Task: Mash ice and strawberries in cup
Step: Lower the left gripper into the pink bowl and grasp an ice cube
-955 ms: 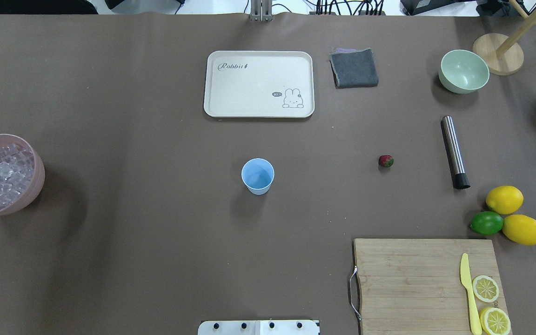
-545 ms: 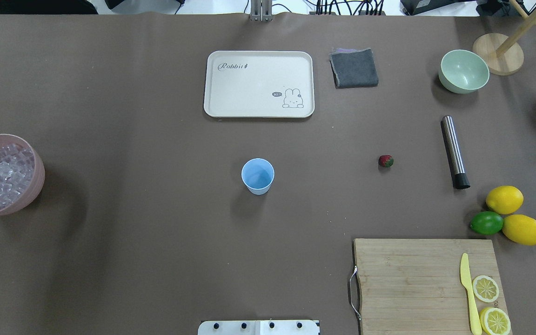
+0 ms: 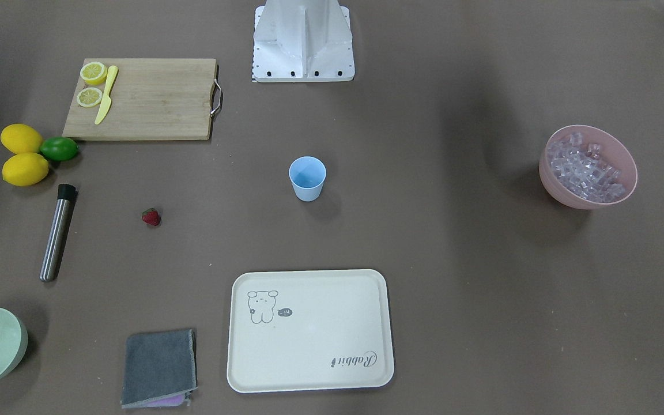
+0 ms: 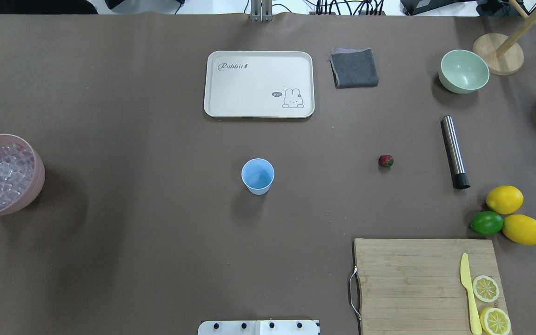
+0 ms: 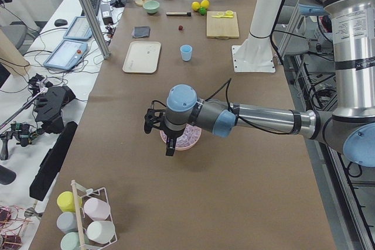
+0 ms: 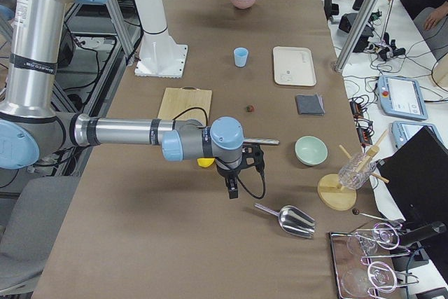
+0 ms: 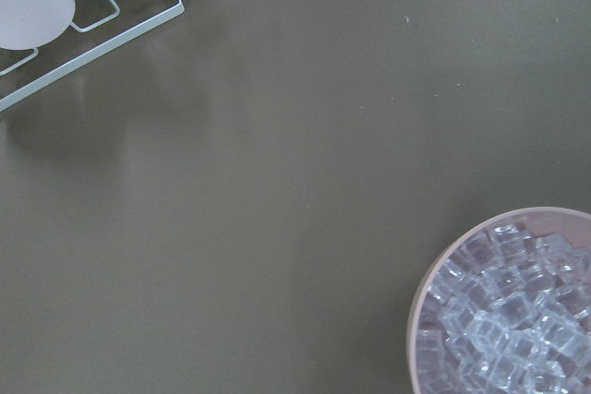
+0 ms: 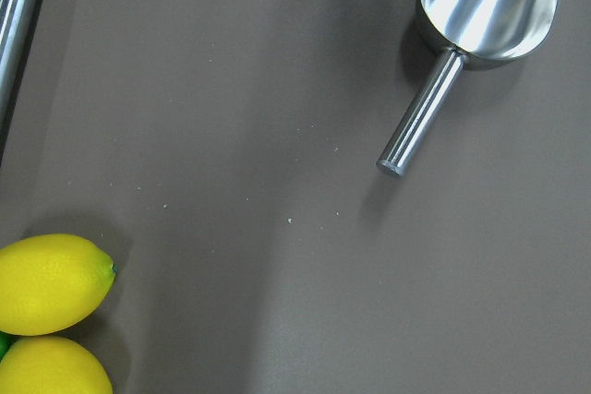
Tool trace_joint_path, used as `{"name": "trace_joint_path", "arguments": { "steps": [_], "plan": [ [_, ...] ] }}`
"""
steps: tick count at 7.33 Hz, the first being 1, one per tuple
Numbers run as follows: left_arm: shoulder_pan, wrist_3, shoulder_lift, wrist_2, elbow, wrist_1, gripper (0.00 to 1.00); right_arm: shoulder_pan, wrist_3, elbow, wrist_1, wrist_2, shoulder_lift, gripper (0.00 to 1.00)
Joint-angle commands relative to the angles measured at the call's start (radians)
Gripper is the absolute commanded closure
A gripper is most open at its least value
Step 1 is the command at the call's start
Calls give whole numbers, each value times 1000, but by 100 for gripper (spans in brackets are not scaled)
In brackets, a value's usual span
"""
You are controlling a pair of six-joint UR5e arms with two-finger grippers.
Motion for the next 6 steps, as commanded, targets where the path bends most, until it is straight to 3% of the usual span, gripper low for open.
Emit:
{"name": "trace_joint_path", "arguments": {
  "steps": [1,5,6],
  "plan": [
    [100,-187,-1,6,-56,-22,3,0,7,-4,-1,0,3,0],
    [283,-401,38,21,-40,-141,3,0,7,-31,-7,4,-2,0],
    [317,-509,42,21,-9,-225,3,-2,6,-51,-1,1,0,0]
  ]
}}
